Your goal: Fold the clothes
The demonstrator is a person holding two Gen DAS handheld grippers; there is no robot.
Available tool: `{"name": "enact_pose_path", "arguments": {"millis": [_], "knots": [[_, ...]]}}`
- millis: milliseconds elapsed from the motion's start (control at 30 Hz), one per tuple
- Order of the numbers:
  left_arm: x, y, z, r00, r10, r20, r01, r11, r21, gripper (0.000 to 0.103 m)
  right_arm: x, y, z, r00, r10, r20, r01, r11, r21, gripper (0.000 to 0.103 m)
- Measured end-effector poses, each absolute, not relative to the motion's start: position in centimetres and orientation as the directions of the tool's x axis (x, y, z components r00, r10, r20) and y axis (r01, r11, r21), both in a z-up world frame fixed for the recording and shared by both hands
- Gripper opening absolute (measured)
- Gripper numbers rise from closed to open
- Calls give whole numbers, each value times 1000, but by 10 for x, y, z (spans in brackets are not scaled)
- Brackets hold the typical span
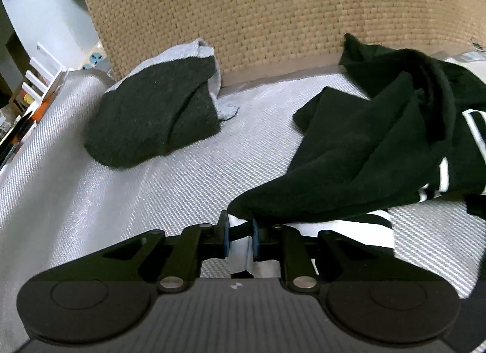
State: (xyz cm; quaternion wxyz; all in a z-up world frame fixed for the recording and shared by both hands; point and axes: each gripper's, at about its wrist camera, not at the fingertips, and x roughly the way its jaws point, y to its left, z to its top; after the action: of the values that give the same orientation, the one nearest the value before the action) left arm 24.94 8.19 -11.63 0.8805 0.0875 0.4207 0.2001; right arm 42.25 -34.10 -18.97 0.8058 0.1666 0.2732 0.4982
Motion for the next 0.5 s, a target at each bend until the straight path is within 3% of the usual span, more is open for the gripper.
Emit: {"name": "enact_pose_path", "arguments": {"millis": [233, 300, 400, 500], "knots": [[233, 69, -103, 618, 368, -695, -236, 930, 282, 16, 427, -377, -171, 413, 893, -176, -658, 427, 620, 10], [229, 64, -98, 638, 345, -689, -211, 938, 275, 16, 426, -391, -166, 432, 891, -139, -646, 413, 642, 2], [227, 58, -91, 660, 319, -680, -178, 946, 271, 16, 426, -410, -155, 460, 885, -70, -650, 390, 652, 0], [229, 55, -89, 665, 309, -680, -166, 949, 269, 16, 426, -417, -151, 508, 851, -131, -644, 476, 599, 1]]}}
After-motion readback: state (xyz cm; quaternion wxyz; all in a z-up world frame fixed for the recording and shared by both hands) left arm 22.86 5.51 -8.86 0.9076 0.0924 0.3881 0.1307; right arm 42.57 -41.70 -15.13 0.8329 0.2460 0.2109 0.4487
